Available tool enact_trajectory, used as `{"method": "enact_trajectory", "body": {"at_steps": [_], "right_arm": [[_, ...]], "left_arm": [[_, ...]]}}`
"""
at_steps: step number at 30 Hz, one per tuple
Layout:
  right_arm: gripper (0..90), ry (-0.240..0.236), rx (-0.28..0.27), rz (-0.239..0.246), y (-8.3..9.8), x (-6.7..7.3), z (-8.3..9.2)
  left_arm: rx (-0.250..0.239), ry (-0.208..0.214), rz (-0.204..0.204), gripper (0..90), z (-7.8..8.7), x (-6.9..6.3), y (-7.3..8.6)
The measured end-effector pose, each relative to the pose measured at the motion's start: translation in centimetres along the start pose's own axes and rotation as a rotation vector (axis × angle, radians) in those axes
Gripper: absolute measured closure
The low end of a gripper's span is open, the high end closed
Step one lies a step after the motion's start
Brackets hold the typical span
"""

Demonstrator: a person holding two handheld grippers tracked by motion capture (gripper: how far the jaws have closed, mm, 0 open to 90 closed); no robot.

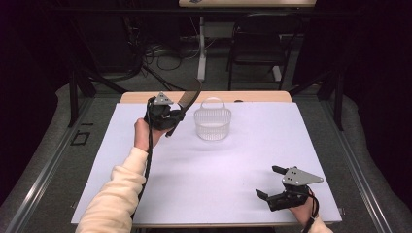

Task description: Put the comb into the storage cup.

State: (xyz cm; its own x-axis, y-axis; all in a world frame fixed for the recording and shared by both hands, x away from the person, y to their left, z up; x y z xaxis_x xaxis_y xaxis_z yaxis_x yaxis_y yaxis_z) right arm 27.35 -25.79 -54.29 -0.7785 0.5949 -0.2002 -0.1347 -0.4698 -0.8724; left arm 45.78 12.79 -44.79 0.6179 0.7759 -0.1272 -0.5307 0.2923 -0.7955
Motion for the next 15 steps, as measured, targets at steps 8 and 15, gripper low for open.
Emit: {"method": "enact_trajectory", "body": {"at_steps": [8, 15], "right_arm": [[0.0, -0.002, -0.001, -0.002, 0.00, -0.01, 0.03], [0.0, -0.001, -0.006, -0.008, -0.01, -0.05, 0.10]], "left_arm": [[-0.004, 0.002, -0.003, 72.0, -0.24, -0.26, -0.49], [-0.009, 0.004, -0.006, 72.0, -0.48, -0.45, -0.93]]}}
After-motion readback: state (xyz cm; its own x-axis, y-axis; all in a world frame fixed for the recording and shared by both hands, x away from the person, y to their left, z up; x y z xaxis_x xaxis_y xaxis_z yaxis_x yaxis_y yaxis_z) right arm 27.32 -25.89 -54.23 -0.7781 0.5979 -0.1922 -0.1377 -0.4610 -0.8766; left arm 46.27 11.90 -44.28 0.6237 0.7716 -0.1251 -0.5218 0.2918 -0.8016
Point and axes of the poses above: each handheld gripper's, and its own axes: z roughly backward along the jaws, y roughly out of its underside, x roughly to its left, the point moved 2 cm from there along -z, roughly forward along the jaws, and after that the axes turned 11 degrees about z, right-handed, at the moved point
